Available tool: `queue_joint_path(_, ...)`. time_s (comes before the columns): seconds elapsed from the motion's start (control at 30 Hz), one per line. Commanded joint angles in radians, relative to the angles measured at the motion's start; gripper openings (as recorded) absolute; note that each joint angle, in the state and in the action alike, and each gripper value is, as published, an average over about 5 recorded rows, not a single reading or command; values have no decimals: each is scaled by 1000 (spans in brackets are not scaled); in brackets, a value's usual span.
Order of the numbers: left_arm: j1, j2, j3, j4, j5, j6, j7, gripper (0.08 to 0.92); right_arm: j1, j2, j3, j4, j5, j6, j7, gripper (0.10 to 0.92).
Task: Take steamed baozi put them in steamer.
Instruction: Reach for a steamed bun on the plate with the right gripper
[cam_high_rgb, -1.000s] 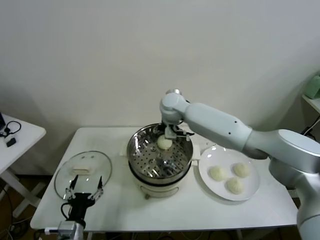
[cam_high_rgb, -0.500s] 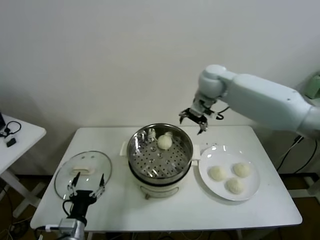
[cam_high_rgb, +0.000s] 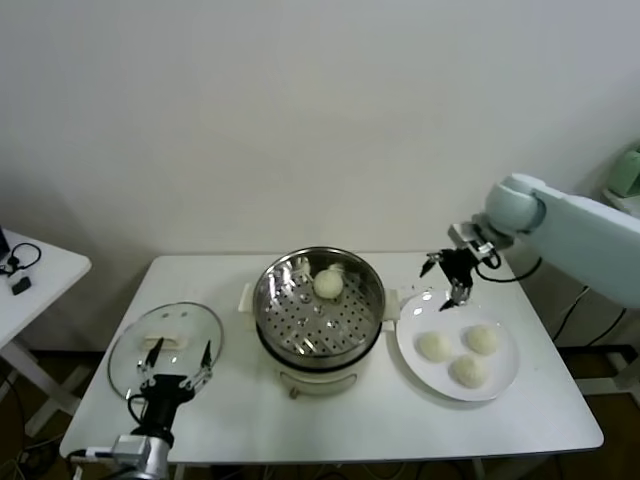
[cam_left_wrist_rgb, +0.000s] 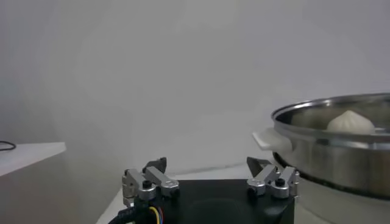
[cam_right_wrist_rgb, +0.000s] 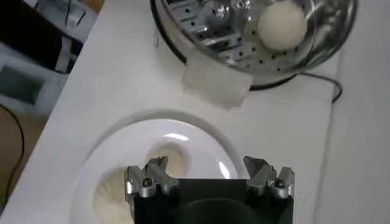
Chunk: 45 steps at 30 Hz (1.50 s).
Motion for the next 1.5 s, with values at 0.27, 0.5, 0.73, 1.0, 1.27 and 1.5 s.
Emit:
queue_joint_path(0.27, -4, -1, -3, 17, -4, -19, -6, 823, -321, 49, 159, -157, -127, -47, 69, 823)
queue_joint_path(0.5, -1, 6, -7, 30, -7, -20, -10, 823, -331, 98, 162, -187, -139, -46, 97, 823)
queue_joint_path(0.73, -2, 8, -8, 36, -5, -19, -12, 823, -331, 121, 160, -210, -150, -44, 110, 823)
queue_joint_path(1.0, 2, 10, -9, 38, -7, -20, -17, 823, -329, 124, 166, -216, -155, -45, 104, 823)
queue_joint_path(1.27, 7, 7, -8, 32, -4, -18, -20, 823, -321, 115, 167, -202, -131, -47, 97, 727)
queue_joint_path(1.5, 15, 4, -9, 25, -3, -18, -23, 823, -269, 90, 140, -179, -78, -52, 101, 689)
